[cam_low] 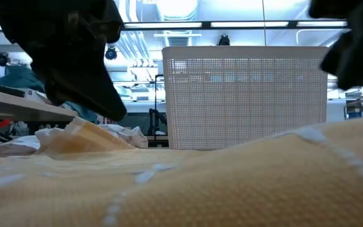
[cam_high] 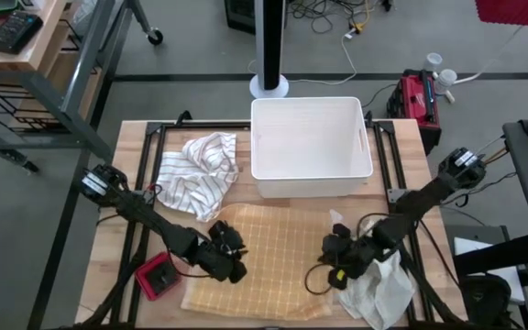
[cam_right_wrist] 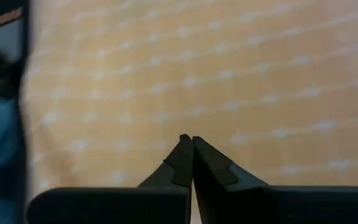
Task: Fold towel
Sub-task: Fold the yellow towel
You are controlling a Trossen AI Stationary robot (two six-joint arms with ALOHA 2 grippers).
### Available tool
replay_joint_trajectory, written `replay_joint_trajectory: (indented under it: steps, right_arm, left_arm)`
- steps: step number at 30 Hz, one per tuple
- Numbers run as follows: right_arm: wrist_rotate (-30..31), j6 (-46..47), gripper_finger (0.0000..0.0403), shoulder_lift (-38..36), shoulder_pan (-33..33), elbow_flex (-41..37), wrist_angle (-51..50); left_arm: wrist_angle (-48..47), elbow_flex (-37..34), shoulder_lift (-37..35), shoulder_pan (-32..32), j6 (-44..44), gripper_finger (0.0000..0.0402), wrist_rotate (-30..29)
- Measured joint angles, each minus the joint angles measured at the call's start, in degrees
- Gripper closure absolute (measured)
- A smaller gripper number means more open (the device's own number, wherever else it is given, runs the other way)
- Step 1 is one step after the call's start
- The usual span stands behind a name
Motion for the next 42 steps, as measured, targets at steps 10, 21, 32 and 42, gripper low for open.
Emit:
replay_joint_trajectory:
  steps: [10, 21, 32, 42]
  right_arm:
    - [-4.8, 13.09, 0.0403, 2.28, 10.01, 0.21, 3.45]
    - [-9.79, 18.43, 0.0354, 16.75, 11.12, 4.12, 9.72]
    - [-12.95, 18.09, 0.0258, 22.87, 11.18, 10.37, 9.97]
    - [-9.63, 18.37, 0.0259, 26.08, 10.82, 12.68, 10.3]
  left_arm:
    - [-0.17, -0.48, 1.27, 1.94, 0.2, 0.0326, 0.03]
    - [-2.71, -0.42, 1.28, 5.98, -0.85, 0.0326, 0.09]
    - [-1.31, -0.11, 1.23, 7.99, 2.13, 0.0326, 0.47]
    - [0.07, 0.06, 1.23, 7.72, 1.19, 0.0326, 1.79]
